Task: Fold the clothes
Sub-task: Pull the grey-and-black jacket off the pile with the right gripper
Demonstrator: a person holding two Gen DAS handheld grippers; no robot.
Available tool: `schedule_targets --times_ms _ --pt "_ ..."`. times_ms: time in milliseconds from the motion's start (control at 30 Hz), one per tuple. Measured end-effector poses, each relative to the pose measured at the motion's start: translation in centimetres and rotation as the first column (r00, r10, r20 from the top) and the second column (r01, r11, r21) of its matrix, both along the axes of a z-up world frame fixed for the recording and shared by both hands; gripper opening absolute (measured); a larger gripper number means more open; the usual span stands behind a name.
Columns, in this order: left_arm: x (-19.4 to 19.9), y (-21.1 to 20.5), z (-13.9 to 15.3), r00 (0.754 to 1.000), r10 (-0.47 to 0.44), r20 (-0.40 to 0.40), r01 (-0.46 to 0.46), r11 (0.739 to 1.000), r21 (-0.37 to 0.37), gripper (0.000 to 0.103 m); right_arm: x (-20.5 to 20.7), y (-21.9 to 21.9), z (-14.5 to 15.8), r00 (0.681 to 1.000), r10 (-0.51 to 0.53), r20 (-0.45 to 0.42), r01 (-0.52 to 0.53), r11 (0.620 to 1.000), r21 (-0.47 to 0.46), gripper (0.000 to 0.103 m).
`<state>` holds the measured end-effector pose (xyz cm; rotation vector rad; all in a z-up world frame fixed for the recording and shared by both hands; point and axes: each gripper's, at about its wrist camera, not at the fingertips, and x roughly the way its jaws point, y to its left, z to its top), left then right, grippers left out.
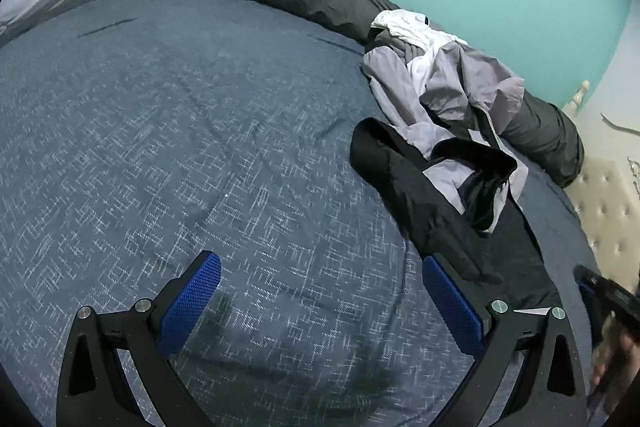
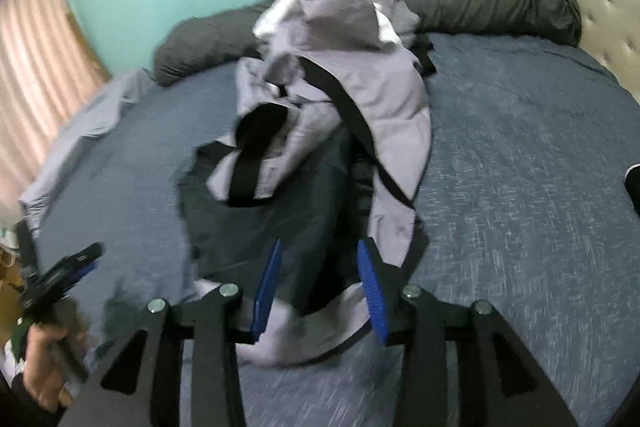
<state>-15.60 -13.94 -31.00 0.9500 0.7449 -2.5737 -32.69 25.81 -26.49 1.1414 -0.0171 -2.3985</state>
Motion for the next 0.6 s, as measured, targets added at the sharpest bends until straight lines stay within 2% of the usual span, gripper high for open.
schedule_targets --times_ms 100,133,200,367,400,433,533,600 --pt "-0.3 0.0 -0.7 1.000 -0.002 0.014 0.002 1.000 -0.003 0.103 -3.0 -0.2 -2.0 0.998 -0.066 0.005 0.066 0.996 0.058 0.055" --pt "-0.5 0.0 -1.0 1.000 -0.004 0.021 0.004 1.000 -0.003 0.103 -4.1 -0.2 -2.7 0.996 -0.090 0.019 0.089 0.994 0.068 0.057" --pt "-0.7 0.0 -1.4 0.999 -0.006 0.032 0.006 1.000 -0.002 0.103 -6.4 0.2 -4.4 0.988 -0.153 0.034 0.149 0.984 0.102 0.057" --pt "-0.8 -0.1 -1.8 0.999 0.000 0.036 0.001 1.000 -0.011 0.103 -8.4 -0.2 -6.5 0.987 -0.156 0.050 0.148 0.980 0.129 0.056" --pt "-0.8 -0.1 -1.9 0.999 0.001 0.038 0.000 1.000 -0.012 0.103 -8.8 -0.2 -7.0 0.986 -0.156 0.053 0.148 0.980 0.135 0.043" --pt "-0.8 -0.1 -2.0 0.999 0.002 0.040 -0.002 1.000 -0.012 0.103 -9.2 -0.3 -7.4 0.986 -0.156 0.056 0.147 0.979 0.140 0.025" --pt "-0.9 -0.1 -2.0 0.999 0.002 0.046 -0.002 1.000 -0.013 0.103 -10.0 -0.4 -8.1 0.987 -0.151 0.062 0.141 0.980 0.140 0.005" --pt "-0.8 0.1 -1.8 0.999 0.000 0.045 0.001 1.000 -0.024 0.103 -8.6 0.6 -6.9 0.987 -0.152 0.043 0.146 0.981 0.126 0.005"
